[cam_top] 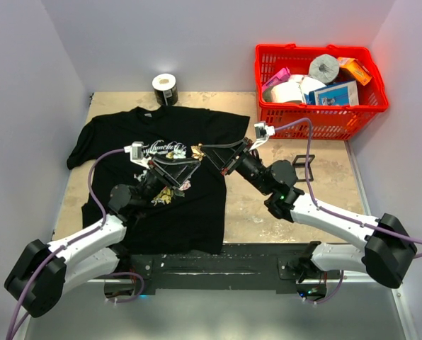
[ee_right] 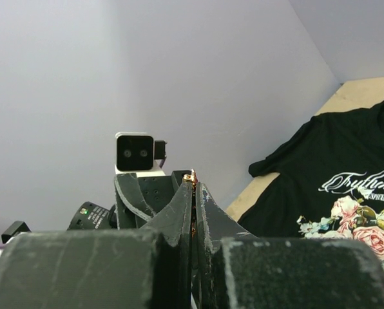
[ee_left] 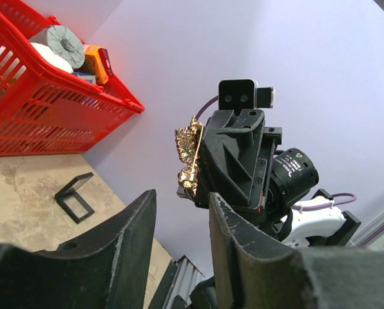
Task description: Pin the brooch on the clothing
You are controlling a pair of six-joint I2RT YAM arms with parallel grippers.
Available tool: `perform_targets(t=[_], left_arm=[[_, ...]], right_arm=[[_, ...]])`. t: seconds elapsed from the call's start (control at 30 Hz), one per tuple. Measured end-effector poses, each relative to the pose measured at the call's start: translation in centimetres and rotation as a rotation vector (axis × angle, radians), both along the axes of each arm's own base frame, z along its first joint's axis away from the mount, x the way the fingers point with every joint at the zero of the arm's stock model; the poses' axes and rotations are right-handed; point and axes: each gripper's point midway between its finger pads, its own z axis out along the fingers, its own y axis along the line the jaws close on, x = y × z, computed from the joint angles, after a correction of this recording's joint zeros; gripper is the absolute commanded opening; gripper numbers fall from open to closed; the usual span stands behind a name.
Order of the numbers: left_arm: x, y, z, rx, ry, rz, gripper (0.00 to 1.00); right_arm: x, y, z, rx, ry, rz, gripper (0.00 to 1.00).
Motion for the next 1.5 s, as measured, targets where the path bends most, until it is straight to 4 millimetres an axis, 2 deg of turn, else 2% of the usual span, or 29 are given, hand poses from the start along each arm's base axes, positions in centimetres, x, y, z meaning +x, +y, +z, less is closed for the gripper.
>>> perform_targets(t=[0.37,0.77,0.93,0.97,1.13,1.2,1.23,1.3,1.33,1.4,1.43,1.5], left_arm=[[0.2,-0.2,0.0,-0.02,0.006,-0.012,0.31],[0.4,-0.2,0.3,-0.039,0.008,-0.008,0.18],[0.6,-0.2,0.3,-0.044,0.011,-0.007,0.06],[0.6,-0.2,0.3,-0.044,0.012,-0.007,0.01],[0.6,-0.3,0.2,-0.044,0.014,-0.007,0.0],[0.6,-0.3,0.1,-0.034,0.018,-0.004,0.0],[0.6,-0.4,-0.2,-0.018,0.023,-0.004,0.0],[0.6,-0.6,-0.5,0.031,0.027,-0.007,0.0],[0.5,-0.8,-0.5,0.056,0.022,-0.011,0.0],[0.5,-1.2,-0.2,0.123,0.001,-0.029,0.0],[0.5,-1.3,0.0,0.154,-0.015,-0.034,0.0],[0.7,-1.1,0.0,0.22,-0.04,-0.05,0.0]], right_arm=[[0.1,0.3,-0.5,-0.011,0.008,0.002,0.0],[0.1,0.3,-0.5,-0.01,0.008,0.003,0.0],[0.0,0.3,-0.6,-0.01,0.008,0.005,0.0],[0.0,0.3,-0.7,-0.01,0.008,0.005,0.0],[0.0,0.3,-0.8,-0.012,0.009,0.002,0.0],[0.0,0.3,-1.0,-0.02,0.013,0.001,0.06],[0.0,0.2,-1.3,-0.029,0.021,-0.003,0.16],[-0.2,-0.3,-1.8,-0.053,0.033,-0.012,0.29],[-0.3,-0.6,-2.0,-0.063,0.042,-0.017,0.4],[-0.9,-1.6,-2.5,-0.113,0.048,-0.033,0.51],[-1.3,-2.2,-2.4,-0.13,0.045,-0.039,0.59],[-1.9,-3.5,-1.9,-0.158,0.024,-0.056,0.65]])
